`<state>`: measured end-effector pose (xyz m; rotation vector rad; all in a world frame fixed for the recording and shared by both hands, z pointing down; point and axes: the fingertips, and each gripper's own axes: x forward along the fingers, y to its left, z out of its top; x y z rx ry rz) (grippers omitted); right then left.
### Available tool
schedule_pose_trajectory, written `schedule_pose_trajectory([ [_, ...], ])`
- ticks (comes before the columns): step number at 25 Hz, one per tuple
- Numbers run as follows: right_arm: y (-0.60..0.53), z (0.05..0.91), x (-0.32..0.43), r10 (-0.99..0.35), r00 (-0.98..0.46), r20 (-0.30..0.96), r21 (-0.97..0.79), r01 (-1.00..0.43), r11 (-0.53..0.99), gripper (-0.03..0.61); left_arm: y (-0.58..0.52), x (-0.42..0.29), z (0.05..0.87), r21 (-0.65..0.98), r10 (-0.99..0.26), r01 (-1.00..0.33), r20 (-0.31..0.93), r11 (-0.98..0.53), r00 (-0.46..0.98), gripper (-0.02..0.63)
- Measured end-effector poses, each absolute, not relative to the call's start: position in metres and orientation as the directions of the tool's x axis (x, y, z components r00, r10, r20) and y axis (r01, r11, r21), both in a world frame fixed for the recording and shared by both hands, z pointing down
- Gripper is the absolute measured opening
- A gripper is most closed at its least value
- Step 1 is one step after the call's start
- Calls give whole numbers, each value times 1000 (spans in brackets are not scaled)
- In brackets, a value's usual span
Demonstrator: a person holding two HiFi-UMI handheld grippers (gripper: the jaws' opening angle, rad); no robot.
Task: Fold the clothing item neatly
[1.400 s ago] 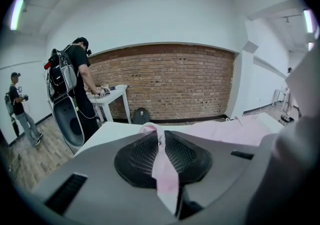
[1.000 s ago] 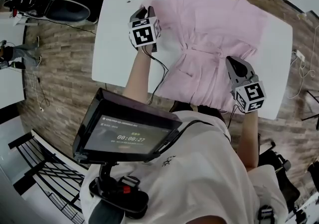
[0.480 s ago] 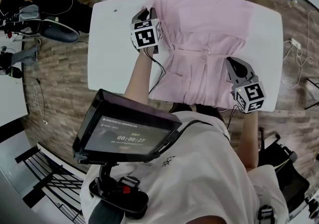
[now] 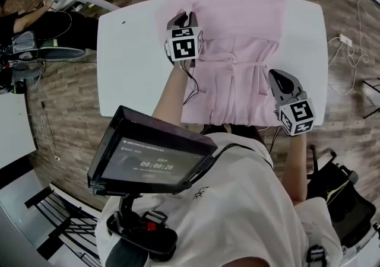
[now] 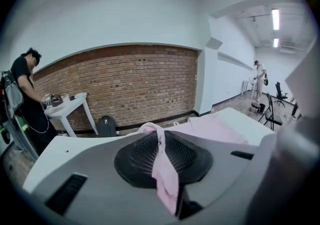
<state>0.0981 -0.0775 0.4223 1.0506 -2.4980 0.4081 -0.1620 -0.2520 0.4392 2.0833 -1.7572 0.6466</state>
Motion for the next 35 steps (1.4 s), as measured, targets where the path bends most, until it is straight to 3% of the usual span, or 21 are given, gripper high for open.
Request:
schedule_pose_trajectory([
  [14, -74, 440, 156, -645, -587, 489, -121, -778, 616, 5, -261, -55, 469, -50, -793, -946, 560, -321, 240, 43],
  [35, -61, 471, 180, -637, -550, 541, -161, -811, 563, 5, -249, 60, 533, -290, -733, -766, 599, -574, 323, 44],
])
